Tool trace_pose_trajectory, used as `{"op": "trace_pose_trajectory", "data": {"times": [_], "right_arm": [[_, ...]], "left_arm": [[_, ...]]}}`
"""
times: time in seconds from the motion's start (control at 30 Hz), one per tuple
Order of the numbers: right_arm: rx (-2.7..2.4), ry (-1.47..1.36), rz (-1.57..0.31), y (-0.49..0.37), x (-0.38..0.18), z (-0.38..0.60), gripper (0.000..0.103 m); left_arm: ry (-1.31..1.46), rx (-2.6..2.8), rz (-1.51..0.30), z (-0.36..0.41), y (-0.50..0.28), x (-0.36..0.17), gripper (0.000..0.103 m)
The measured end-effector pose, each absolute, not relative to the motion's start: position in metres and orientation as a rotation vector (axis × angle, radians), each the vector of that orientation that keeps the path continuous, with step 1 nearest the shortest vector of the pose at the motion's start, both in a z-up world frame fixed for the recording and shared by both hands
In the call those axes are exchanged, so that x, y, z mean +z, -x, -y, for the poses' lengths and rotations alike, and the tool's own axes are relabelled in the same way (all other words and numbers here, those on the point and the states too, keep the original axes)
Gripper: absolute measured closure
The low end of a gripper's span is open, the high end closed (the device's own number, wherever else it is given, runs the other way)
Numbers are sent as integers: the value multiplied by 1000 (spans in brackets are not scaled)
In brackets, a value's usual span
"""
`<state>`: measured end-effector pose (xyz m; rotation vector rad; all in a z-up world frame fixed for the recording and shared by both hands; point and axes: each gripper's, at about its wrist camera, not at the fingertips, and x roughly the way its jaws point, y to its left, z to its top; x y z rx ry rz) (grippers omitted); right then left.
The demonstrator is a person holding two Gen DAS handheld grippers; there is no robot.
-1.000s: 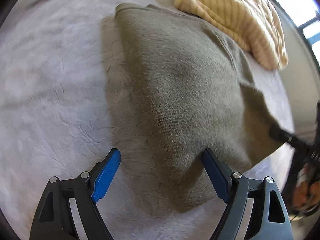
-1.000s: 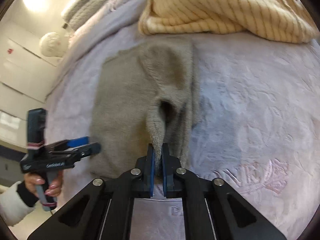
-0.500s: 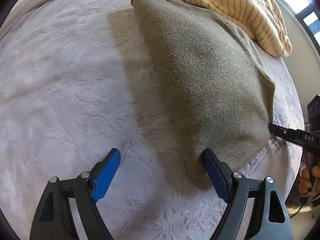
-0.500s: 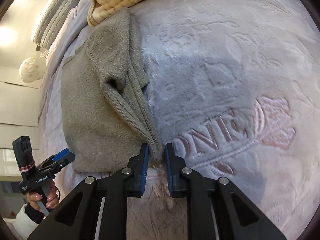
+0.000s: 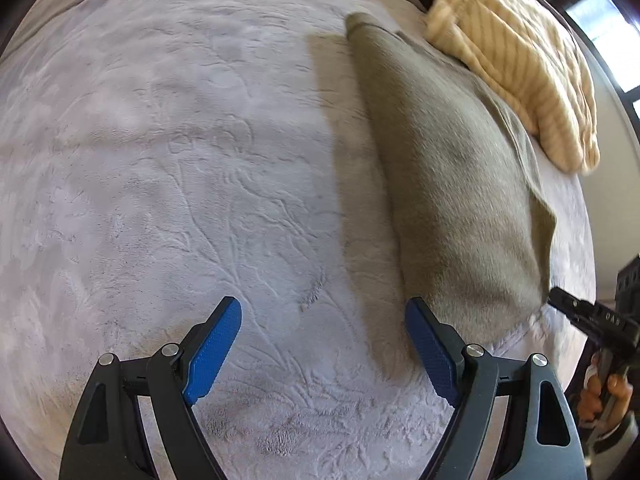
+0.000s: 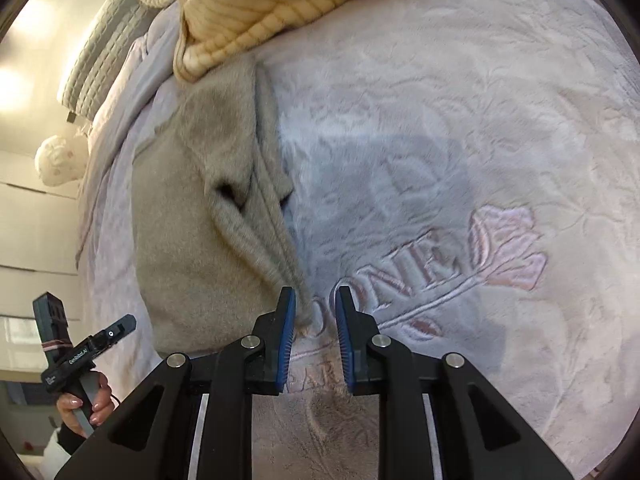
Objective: Fold small clothes
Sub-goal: 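Open both tools and lift them off the folded sweater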
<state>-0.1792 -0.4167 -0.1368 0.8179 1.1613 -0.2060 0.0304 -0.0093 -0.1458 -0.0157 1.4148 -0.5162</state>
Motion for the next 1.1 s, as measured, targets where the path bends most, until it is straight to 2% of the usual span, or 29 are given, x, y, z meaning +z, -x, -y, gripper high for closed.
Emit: {"op": "trace_pose_trajectory", "data": {"times": [0.13, 0.2, 0.27, 0.43, 0.73, 0.97, 1.0, 1.07, 1.1], "right_arm": [[-223, -839, -1147, 177, -132, 426, 77], [-229, -842, -1139, 176, -130, 429, 69], [-236, -838, -1130, 174, -127, 432, 53], [-222, -833, -1131, 166, -128, 437, 52], [-161, -827, -1125, 140, -123, 444, 41], [-73, -882, -1111, 107, -128, 454, 41], [-54, -891, -1105, 102, -129, 455, 39], [-3, -899, -1104, 89, -131, 455, 29], [17, -894, -1110, 83, -133, 454, 29]], "left_arm": [[15, -489, -1400, 10, -41, -143, 18], [12, -477, -1386, 4, -51, -140, 18], [19, -467, -1371, -1, -65, -136, 18], [34, -428, -1347, -7, -85, -131, 18], [61, -449, -1365, 20, -87, -139, 18], [59, -497, -1371, 61, -91, -142, 18], [59, -506, -1368, 65, -92, -142, 18], [66, -520, -1368, 75, -96, -143, 18], [77, -528, -1374, 80, -99, -145, 18]]}}
